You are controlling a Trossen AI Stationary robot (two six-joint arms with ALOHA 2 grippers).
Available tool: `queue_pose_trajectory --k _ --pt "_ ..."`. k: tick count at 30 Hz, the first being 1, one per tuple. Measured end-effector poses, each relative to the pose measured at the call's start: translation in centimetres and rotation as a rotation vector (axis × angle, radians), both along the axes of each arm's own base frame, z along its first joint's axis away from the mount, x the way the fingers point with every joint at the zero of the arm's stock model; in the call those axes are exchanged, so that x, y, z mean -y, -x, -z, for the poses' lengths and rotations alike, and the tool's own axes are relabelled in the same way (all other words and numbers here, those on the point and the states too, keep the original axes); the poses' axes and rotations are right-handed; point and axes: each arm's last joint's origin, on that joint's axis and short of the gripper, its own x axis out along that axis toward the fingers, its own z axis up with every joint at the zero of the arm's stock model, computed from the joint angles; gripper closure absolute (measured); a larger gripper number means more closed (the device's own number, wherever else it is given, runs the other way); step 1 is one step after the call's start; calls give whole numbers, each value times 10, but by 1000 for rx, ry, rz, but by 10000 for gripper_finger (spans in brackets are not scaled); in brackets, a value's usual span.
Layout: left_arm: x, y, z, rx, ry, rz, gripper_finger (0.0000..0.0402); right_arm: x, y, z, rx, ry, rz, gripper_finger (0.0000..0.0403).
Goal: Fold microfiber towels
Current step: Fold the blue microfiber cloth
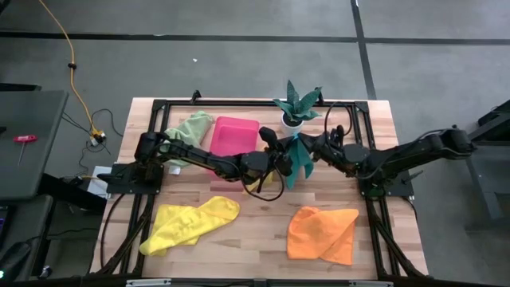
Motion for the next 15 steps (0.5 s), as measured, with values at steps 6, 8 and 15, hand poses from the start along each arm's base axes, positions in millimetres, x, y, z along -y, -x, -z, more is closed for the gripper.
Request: queue_pose_trajectory --k 6,8,15 --pt "2 0 2 28 69 17 400 2 10 -9 -79 143 -47 390" --pt "3 1 5 15 90 23 401 4 16 -12 -101 175 -58 372" --pt "4 0 10 -13 162 38 401 6 38 -17 -223 291 -129 280"
